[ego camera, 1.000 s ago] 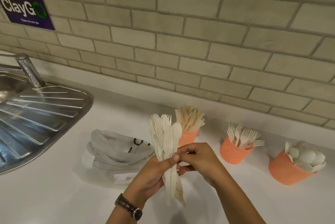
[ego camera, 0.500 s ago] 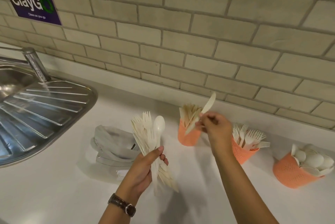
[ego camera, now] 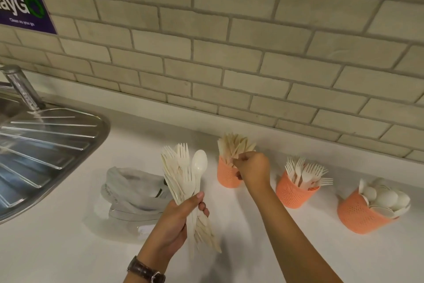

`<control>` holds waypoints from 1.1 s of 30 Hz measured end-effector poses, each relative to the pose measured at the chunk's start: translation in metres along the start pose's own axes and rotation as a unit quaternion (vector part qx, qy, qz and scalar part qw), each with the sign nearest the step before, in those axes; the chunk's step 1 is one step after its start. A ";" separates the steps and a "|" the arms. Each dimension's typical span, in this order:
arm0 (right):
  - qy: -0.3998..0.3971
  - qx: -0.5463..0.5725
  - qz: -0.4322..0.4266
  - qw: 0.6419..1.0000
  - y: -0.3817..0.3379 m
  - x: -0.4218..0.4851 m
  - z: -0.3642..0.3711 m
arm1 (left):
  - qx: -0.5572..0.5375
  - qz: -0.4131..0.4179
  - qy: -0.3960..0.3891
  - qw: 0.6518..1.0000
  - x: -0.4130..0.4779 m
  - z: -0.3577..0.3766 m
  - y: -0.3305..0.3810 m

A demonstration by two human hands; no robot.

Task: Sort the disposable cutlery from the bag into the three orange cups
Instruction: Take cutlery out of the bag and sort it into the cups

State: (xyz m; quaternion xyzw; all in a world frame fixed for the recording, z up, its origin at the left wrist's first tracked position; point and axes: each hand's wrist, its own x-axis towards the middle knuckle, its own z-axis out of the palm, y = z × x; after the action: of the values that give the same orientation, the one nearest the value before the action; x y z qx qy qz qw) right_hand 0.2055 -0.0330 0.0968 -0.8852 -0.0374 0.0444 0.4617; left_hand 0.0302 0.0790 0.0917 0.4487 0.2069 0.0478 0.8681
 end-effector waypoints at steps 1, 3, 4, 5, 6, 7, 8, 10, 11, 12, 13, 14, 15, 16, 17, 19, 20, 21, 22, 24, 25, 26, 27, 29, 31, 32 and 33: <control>0.011 0.014 -0.005 1.000 -0.001 -0.008 -0.009 | 0.001 -0.004 -0.004 1.000 0.000 0.002 0.000; 0.018 0.060 -0.034 0.997 -0.004 -0.032 -0.027 | 0.000 -0.018 -0.022 1.000 0.001 0.009 0.001; 0.003 0.087 -0.048 0.995 -0.005 -0.047 -0.036 | 0.001 -0.027 -0.036 0.999 0.001 0.013 0.000; -0.027 0.115 -0.048 0.992 -0.004 -0.061 -0.043 | 0.005 -0.035 -0.052 0.998 0.001 0.017 0.000; -0.066 0.142 -0.034 0.987 -0.003 -0.076 -0.050 | 0.013 -0.041 -0.070 0.997 0.000 0.021 -0.001; -0.105 0.168 -0.013 0.980 -0.001 -0.088 -0.056 | 0.026 -0.044 -0.091 0.995 0.000 0.026 -0.003; -0.134 0.187 0.005 0.973 0.001 -0.099 -0.061 | 0.044 -0.042 -0.116 0.991 -0.001 0.032 -0.005; -0.146 0.210 0.023 0.966 0.007 -0.114 -0.073 | 0.079 -0.035 -0.161 0.983 -0.002 0.047 -0.012; -0.138 0.223 0.029 0.965 0.010 -0.119 -0.079 | 0.092 -0.035 -0.177 0.979 -0.003 0.054 -0.016; -0.128 0.237 0.035 0.963 0.012 -0.123 -0.086 | 0.102 -0.039 -0.189 0.976 -0.003 0.062 -0.021; -0.117 0.252 0.041 0.960 0.015 -0.126 -0.092 | 0.109 -0.047 -0.195 0.974 -0.003 0.069 -0.026; -0.109 0.269 0.047 0.956 0.018 -0.129 -0.099 | 0.116 -0.053 -0.200 0.971 -0.003 0.077 -0.031; -0.100 0.286 0.052 0.951 0.021 -0.131 -0.106 | 0.122 -0.057 -0.206 0.969 -0.002 0.085 -0.037; -0.090 0.298 0.058 0.948 0.026 -0.132 -0.113 | 0.129 -0.060 -0.213 0.967 -0.002 0.093 -0.043; -0.077 0.304 0.065 0.947 0.032 -0.133 -0.121 | 0.134 -0.067 -0.220 0.964 -0.002 0.102 -0.048; -0.054 0.309 0.075 0.947 0.045 -0.134 -0.138 | 0.145 -0.087 -0.233 0.958 -0.002 0.119 -0.060; -0.050 0.315 0.079 0.945 0.052 -0.134 -0.147 | 0.147 -0.096 -0.240 0.955 -0.002 0.127 -0.065; -0.050 0.325 0.083 0.941 0.059 -0.134 -0.157 | 0.142 -0.105 -0.248 0.952 -0.003 0.137 -0.070; -0.050 0.338 0.088 0.936 0.067 -0.134 -0.166 | 0.133 -0.112 -0.252 0.952 -0.002 0.146 -0.076; -0.038 0.358 0.102 0.927 0.083 -0.132 -0.187 | 0.121 -0.125 -0.237 0.956 -0.001 0.165 -0.088; -0.024 0.364 0.107 0.925 0.091 -0.130 -0.199 | 0.116 -0.132 -0.220 0.960 0.000 0.175 -0.093; -0.003 0.371 0.107 0.923 0.098 -0.126 -0.212 | 0.109 -0.137 -0.201 0.964 0.001 0.184 -0.099; 0.030 0.377 0.101 0.920 0.105 -0.121 -0.228 | 0.094 -0.142 -0.182 0.969 0.003 0.192 -0.105; 0.130 0.357 0.062 0.923 0.120 -0.105 -0.264 | 0.048 -0.145 -0.146 0.978 0.007 0.208 -0.117; 0.223 0.318 0.010 0.921 0.133 -0.084 -0.303 | 0.023 -0.131 -0.120 0.984 0.012 0.220 -0.128; 0.251 0.304 -0.007 0.919 0.139 -0.072 -0.320 | 0.017 -0.123 -0.112 0.986 0.014 0.226 -0.133; 0.266 0.297 -0.017 0.917 0.145 -0.059 -0.335 | 0.012 -0.115 -0.108 0.987 0.016 0.230 -0.138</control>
State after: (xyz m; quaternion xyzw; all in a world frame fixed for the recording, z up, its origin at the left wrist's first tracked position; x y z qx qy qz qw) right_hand 0.1882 -0.3948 0.1718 -0.6860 0.0862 -0.1915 0.6966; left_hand 0.1228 -0.1736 0.0940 0.4351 0.1629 -0.1034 0.8795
